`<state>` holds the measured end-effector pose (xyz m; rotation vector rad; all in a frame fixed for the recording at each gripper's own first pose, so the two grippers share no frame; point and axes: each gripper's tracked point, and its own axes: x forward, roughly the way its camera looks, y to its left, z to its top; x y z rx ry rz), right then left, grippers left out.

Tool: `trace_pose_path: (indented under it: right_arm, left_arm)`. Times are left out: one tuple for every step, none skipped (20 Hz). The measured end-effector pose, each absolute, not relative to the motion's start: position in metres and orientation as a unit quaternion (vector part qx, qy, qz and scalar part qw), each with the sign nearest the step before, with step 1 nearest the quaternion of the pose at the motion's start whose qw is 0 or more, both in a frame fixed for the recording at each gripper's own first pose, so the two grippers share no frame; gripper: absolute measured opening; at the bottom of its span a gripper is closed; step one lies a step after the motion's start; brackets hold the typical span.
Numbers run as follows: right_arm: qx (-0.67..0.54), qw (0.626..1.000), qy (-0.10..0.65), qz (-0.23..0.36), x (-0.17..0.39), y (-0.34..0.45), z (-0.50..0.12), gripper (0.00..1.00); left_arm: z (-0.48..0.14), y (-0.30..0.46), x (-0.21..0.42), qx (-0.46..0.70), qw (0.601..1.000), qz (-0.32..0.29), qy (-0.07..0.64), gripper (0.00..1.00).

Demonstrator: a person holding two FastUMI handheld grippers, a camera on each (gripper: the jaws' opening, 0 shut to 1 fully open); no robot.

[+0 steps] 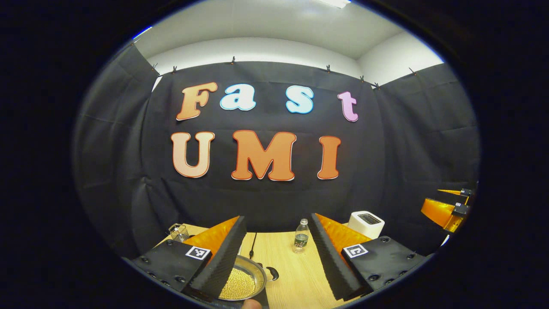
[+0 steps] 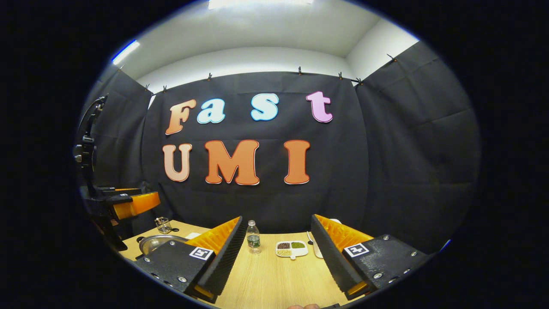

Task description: First push the handle of the pot to place it horizontally, then grasp the pot with both hands and set it on the induction cooktop.

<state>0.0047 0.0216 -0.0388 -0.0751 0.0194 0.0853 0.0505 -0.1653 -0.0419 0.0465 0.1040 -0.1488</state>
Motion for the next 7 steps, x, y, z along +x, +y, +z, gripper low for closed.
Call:
trace_pose_path:
  right_arm:
    - [-0.037,0.998,0.009,0.045,0.005,0.0226,-0.0394,1.0]
    - [-0.037,0.998,0.01,0.047,0.0044,0.0229,-0.0413,0.95]
    - [-0.037,0.998,0.01,0.05,0.0042,0.0241,-0.0428,0.95]
    - [-0.036,0.998,0.011,0.052,0.0044,0.0257,-0.0431,0.95]
    - [-0.036,0.998,0.012,0.053,0.0047,0.0269,-0.0439,1.0]
    - [-0.037,0.998,0.012,0.054,0.0056,0.0278,-0.0449,0.95]
    - [-0.037,0.998,0.012,0.055,0.0063,0.0288,-0.0458,0.95]
  left_arm:
    - [-0.0447,-0.1664,0.0508,0.024,0.996,-0.073,0.054,0.97]
    - [-0.0453,-0.1652,0.0514,0.023,0.996,-0.071,0.055,0.94]
    - [-0.0465,-0.1643,0.0525,0.022,0.996,-0.07,0.057,0.94]
    - [-0.0472,-0.1626,0.0524,0.021,0.996,-0.068,0.059,0.94]
    - [-0.0489,-0.1619,0.0519,0.021,0.996,-0.066,0.061,0.94]
    - [-0.0498,-0.1611,0.0519,0.021,0.996,-0.065,0.062,0.94]
    - [-0.051,-0.1599,0.0522,0.02,0.996,-0.065,0.064,0.94]
